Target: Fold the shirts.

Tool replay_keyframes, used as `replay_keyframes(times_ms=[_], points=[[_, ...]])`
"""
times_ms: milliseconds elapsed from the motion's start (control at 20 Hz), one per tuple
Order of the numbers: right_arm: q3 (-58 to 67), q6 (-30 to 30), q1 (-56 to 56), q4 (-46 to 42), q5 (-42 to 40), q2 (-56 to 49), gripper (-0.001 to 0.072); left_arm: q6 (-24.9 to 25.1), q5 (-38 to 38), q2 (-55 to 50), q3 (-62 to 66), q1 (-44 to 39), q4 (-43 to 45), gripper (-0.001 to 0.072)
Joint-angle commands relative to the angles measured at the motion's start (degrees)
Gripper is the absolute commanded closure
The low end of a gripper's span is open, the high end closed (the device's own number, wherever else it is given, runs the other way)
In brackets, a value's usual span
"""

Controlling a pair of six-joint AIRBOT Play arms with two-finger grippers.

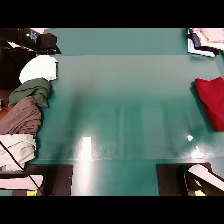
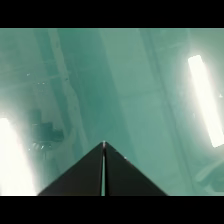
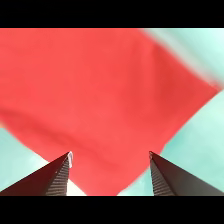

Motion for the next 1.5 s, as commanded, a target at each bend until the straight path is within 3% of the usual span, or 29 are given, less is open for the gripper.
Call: replay_keyframes(times_ms=[0, 150, 300, 450, 700, 750, 800, 850, 900, 1450], points=[[6.6, 3.17, 1.6, -0.55, 3.52, 0.04, 0.0155, 0.74, 0.0, 0.0, 0.0, 0.0, 0.09, 0.0682], [9.84, 2.97, 10.84, 11.91, 6.36, 0.04, 0.0155, 0.72, -0.02, 0.0, 0.0, 0.0, 0.07, 0.0681], [10.23, 2.99, 27.08, 21.77, 10.69, 0.04, 0.0156, 0.72, 0.11, 0.0, 0.0, 0.0, 0.07, 0.0681], [10.23, 2.99, 47.43, 22.95, 10.05, 0.02, 0.0155, 0.74, 0.22, 0.0, 0.0, 0.0, 0.2, 0.0681], [10.23, 2.99, 73.35, 22.62, -1.62, 0.02, 0.0161, 0.68, -1.01, 0.0, 0.0, 0.0, -0.48, 0.0681], [10.23, 2.99, 76.46, 22.6, -3.69, 0.02, 0.028, 0.68, -0.68, 0.0, 0.0, 0.0, -0.48, 0.0681], [10.23, 2.97, 78.6, 22.58, -5.22, 0.02, 0.0472, 0.7, -0.44, 0.0, 0.0, 0.0, -0.48, 0.0681], [10.23, 2.97, 80.08, 22.58, -6.4, 0.02, 0.0612, 0.7, -0.15, 0.0, 0.0, 0.0, -0.46, 0.0681], [10.23, 2.97, 80.83, 22.58, -6.95, 0.02, 0.0697, 0.68, 0.24, 0.0, 0.0, 0.0, -0.46, 0.0681], [10.23, 2.99, 80.32, 22.6, -5.62, 0.02, 0.0697, 0.68, 0.66, 0.0, 0.0, 0.0, -0.48, 0.0681]])
